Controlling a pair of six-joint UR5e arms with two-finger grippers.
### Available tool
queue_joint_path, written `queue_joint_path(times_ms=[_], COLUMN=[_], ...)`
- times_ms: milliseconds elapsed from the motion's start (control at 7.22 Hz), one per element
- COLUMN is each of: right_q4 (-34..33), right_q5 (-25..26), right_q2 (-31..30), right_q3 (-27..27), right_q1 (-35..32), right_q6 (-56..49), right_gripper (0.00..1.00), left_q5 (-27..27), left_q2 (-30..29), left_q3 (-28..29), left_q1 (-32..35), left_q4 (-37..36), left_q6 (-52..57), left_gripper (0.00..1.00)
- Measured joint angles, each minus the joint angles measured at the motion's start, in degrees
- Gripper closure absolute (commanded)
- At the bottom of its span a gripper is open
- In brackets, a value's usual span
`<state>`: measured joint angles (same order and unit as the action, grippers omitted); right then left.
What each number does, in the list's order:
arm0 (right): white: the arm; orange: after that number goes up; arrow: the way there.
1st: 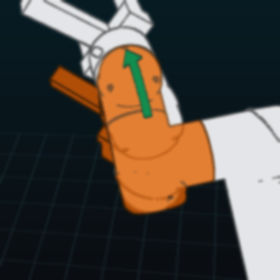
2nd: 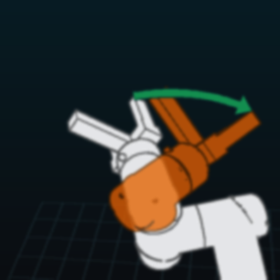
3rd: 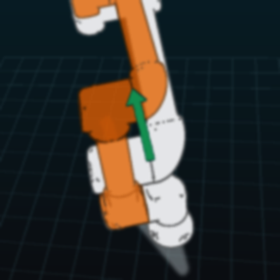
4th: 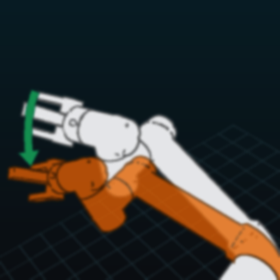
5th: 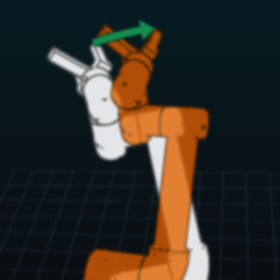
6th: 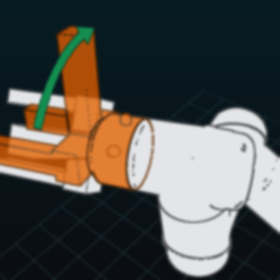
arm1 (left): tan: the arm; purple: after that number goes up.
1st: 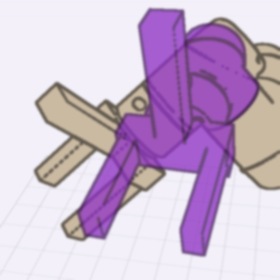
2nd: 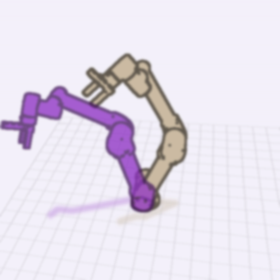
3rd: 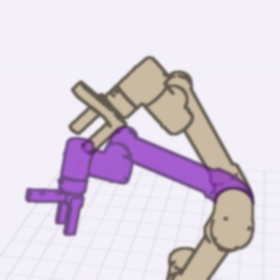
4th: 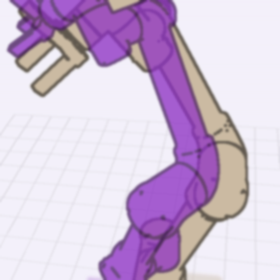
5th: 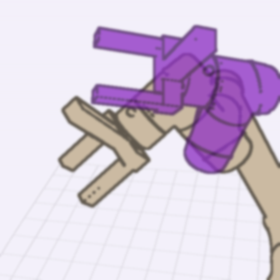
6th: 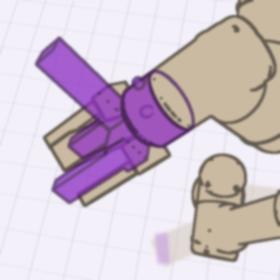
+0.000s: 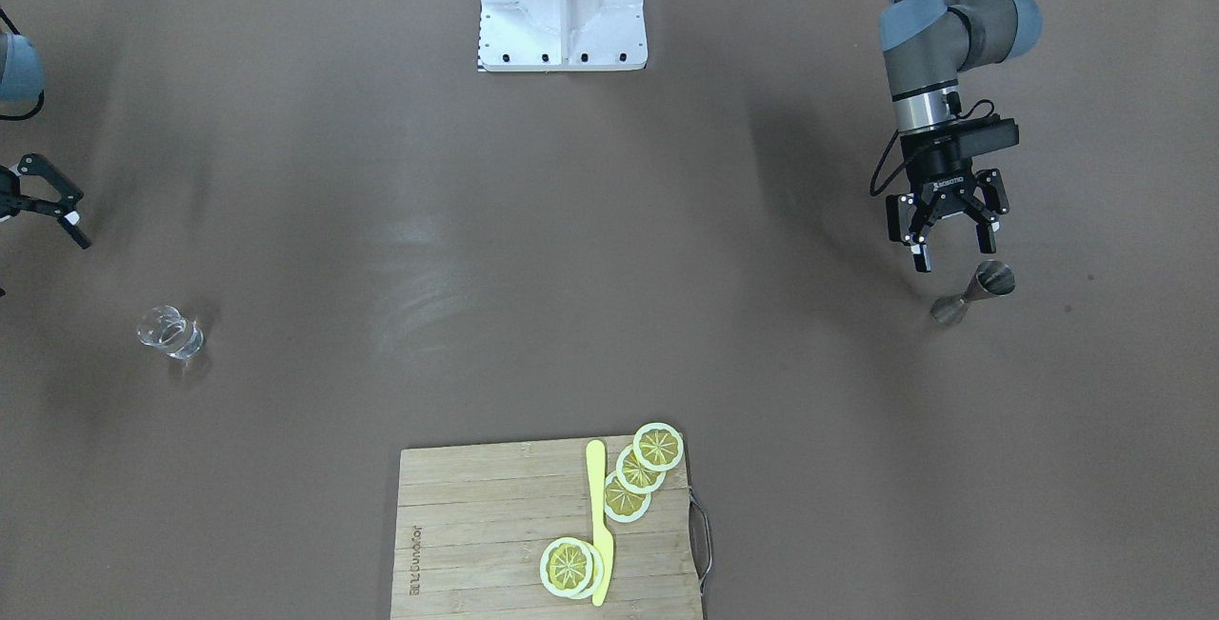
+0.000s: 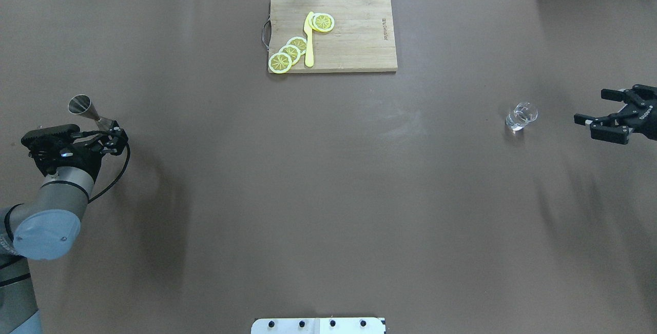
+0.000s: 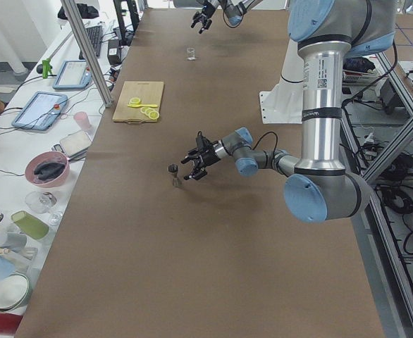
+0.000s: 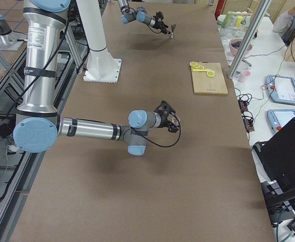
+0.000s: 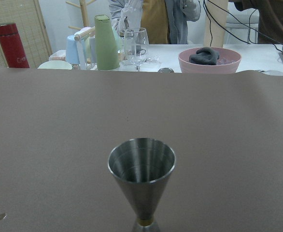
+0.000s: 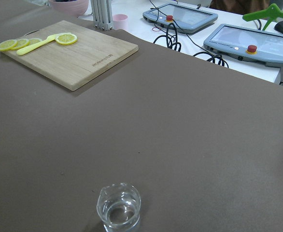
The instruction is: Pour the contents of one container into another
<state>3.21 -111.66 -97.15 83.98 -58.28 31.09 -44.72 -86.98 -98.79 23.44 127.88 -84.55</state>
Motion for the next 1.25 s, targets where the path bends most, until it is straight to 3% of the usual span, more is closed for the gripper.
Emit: queue_joint_path(times_ms=[554, 1246], right_q4=[3.34, 6.54], right_q5=[-8.78, -10.52], right_q2=[2.37, 6.28], right_q3=[-4.60, -10.41], right_q1=[0.91, 1.19], right_q6=[1.99, -13.39], right_gripper=[0.01, 0.01], left_q5=[1.69, 5.54], left_q2=[-1.18, -3.24], left_q3=[3.51, 6.77], left_q1=[-0.15, -0.32], left_q4=[0.00, 0.11], left_q6=[-0.06, -0.22], left_gripper=[0.02, 0.02])
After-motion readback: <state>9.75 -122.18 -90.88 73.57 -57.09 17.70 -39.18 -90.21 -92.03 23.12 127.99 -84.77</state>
